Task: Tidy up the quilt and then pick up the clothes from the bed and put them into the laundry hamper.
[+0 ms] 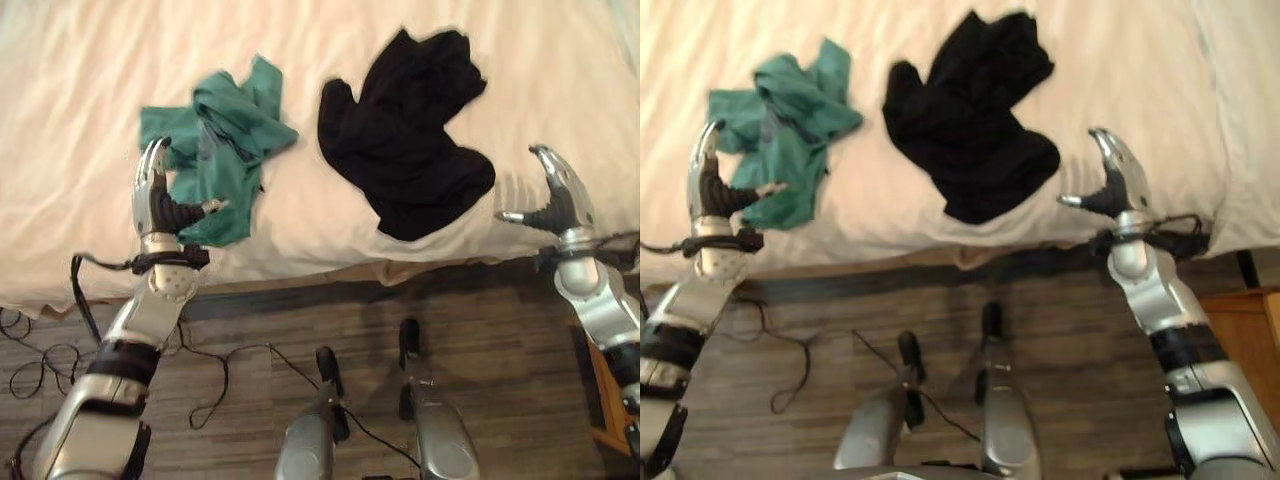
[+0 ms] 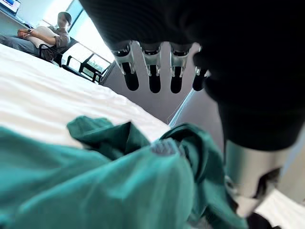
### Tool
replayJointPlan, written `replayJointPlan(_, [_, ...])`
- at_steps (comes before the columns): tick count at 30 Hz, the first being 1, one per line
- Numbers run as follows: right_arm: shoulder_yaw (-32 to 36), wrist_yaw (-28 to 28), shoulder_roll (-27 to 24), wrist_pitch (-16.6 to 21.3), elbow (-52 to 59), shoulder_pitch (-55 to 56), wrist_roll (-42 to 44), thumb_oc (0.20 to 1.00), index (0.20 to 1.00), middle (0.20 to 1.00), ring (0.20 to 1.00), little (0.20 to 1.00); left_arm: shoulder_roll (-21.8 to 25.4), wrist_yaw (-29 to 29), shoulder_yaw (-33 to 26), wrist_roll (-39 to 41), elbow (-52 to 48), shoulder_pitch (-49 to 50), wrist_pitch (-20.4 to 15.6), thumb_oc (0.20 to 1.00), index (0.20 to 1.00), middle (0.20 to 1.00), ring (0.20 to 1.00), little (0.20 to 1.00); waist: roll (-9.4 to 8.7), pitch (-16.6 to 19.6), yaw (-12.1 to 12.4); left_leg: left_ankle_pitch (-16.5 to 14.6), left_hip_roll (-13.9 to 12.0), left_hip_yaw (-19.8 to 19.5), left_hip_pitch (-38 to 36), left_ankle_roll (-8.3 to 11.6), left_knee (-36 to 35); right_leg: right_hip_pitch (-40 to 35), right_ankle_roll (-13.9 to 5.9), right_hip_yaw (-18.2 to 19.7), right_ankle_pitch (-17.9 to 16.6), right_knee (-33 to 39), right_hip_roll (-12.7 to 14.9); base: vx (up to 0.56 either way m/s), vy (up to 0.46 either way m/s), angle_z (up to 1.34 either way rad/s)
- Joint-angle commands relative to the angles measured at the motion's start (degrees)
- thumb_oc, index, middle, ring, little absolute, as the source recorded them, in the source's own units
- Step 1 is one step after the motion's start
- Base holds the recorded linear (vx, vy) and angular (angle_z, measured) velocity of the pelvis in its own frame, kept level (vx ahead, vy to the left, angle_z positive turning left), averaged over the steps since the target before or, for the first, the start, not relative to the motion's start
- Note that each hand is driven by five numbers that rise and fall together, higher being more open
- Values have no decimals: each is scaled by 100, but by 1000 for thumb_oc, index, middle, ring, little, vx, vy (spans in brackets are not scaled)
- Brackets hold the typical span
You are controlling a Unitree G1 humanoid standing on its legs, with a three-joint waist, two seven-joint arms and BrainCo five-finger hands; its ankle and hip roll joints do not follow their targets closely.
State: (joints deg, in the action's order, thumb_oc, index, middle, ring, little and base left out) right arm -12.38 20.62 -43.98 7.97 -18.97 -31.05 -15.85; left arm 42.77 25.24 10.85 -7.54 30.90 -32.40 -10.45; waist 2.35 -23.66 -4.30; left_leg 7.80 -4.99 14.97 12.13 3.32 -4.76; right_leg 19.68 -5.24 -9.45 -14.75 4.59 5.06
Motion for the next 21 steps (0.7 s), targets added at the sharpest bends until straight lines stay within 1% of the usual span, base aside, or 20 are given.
replayJointPlan(1, [-324, 329, -69, 68, 95, -500, 19, 1000, 1000, 1000, 1000, 1000, 511, 325, 49, 23, 894, -901, 180, 1000, 1000, 1000, 1000, 1000, -300, -141, -27, -70, -377, -38, 83, 483, -24, 12, -515, 103, 815, -608, 400, -116, -7, -12])
replayJointPlan(2, [-324, 333, -67, 68, 84, -518, 21, 1000, 1000, 1000, 1000, 1000, 515, 328, 67, 30, 923, -937, 170, 1000, 1000, 1000, 1000, 1000, -303, -142, -21, -66, -378, -35, 96, 483, -24, 30, -513, 107, 816, -617, 400, -99, -15, -19])
replayJointPlan(5, [-406, 394, -75, 64, 26, -589, -2, 1000, 1000, 1000, 1000, 1000, 585, 472, 157, -24, 1530, -1328, 379, 1000, 1000, 1000, 1000, 1000, -357, -326, -72, -28, -422, 22, 233, 514, -7, 239, -526, 62, 830, -740, 398, -77, -25, -10])
replayJointPlan(6, [-390, 381, -82, 77, 35, -510, 10, 1000, 1000, 1000, 1000, 1000, 630, 449, 209, -87, 1998, -1448, 502, 1000, 1000, 1000, 1000, 1000, -404, -415, -114, -7, -439, 49, 280, 518, 36, 291, -514, 60, 837, -798, 387, -54, -23, -2])
replayJointPlan(7, [-380, 381, -81, 76, 37, -505, 9, 1000, 1000, 1000, 1000, 1000, 630, 449, 223, -84, 2010, -1464, 497, 1000, 1000, 1000, 1000, 1000, -407, -417, -107, -7, -438, 50, 280, 518, 36, 293, -514, 60, 839, -801, 388, -51, -15, 0])
replayJointPlan(8, [-359, 353, -108, 112, 97, -438, 7, 1000, 1000, 1000, 1000, 1000, 672, 395, 294, -217, 2267, -1514, 560, 200, 200, 200, 200, 200, -435, -441, -127, -6, -448, 67, 295, 517, 65, 327, -508, 69, 855, -831, 381, 0, 0, 0])
replayJointPlan(9, [-312, 343, -153, 126, 166, -341, -37, 1000, 1000, 1000, 1000, 1000, 671, 386, 301, -427, 2229, -1484, 682, 200, 200, 200, 200, 200, -452, -451, -135, -27, -453, 55, 300, 511, 99, 326, -501, 60, 866, -850, 383, 0, 0, 0])
replayJointPlan(11, [-100, 255, -233, 175, 498, -45, -73, 1000, 1000, 1000, 1000, 1000, 680, 257, 290, -819, 2237, -1263, 814, 200, 200, 200, 200, 200, -476, -452, -134, -78, -460, 51, 258, 504, 163, 262, -499, 25, 900, -868, 390, -4, -38, 0])
replayJointPlan(13, [136, 162, -306, 256, 847, 279, -40, 1000, 1000, 1000, 1000, 1000, 559, 161, 126, -880, 2143, -893, 829, 200, 200, 200, 200, 200, -494, -417, -117, -128, -464, 26, 185, 497, 196, 175, -485, 4, 946, -872, 391, 26, -46, 2])
replayJointPlan(16, [320, 41, -424, 361, 1345, 563, -76, 1000, 1000, 1000, 1000, 1000, 310, 94, -170, -967, 1749, -41, 707, 200, 200, 200, 200, 200, -476, -309, -17, -166, -469, -2, 11, 503, 161, -22, -465, -26, 1013, -831, 395, 60, -51, -3])
replayJointPlan(18, [245, -48, -535, 402, 1493, 536, -137, 1000, 1000, 1000, 1000, 1000, 63, -4, -288, -895, 1544, 514, 578, 200, 200, 200, 200, 200, -448, -202, 50, -175, -465, -22, -136, 504, 110, -176, -450, -43, 1048, -799, 399, 79, -46, -3])
replayJointPlan(19, [194, -33, -569, 396, 1505, 464, -221, 1000, 1000, 1000, 1000, 1000, -79, -56, -308, -767, 1425, 756, 450, 200, 200, 200, 200, 200, -439, -142, 110, -180, -454, -32, -200, 504, 91, -251, -442, -50, 1064, -786, 399, 37, -31, -2])
replayJointPlan(20, [179, -31, -570, 396, 1502, 453, -221, 1000, 1000, 1000, 1000, 1000, -80, -58, -326, -768, 1413, 774, 451, 200, 200, 200, 200, 200, -440, -133, 100, -157, -452, -30, -184, 499, 87, -240, -437, -49, 1038, -770, 400, 55, -27, 3])
replayJointPlan(21, [96, -35, -570, 370, 1452, 377, -304, 1000, 1000, 1000, 1000, 1000, -243, -41, -386, -651, 1299, 1076, 367, 200, 200, 200, 200, 200, -411, -85, 177, -187, -436, -55, -268, 496, 66, -321, -431, -60, 1076, -768, 395, 45, -27, 10])
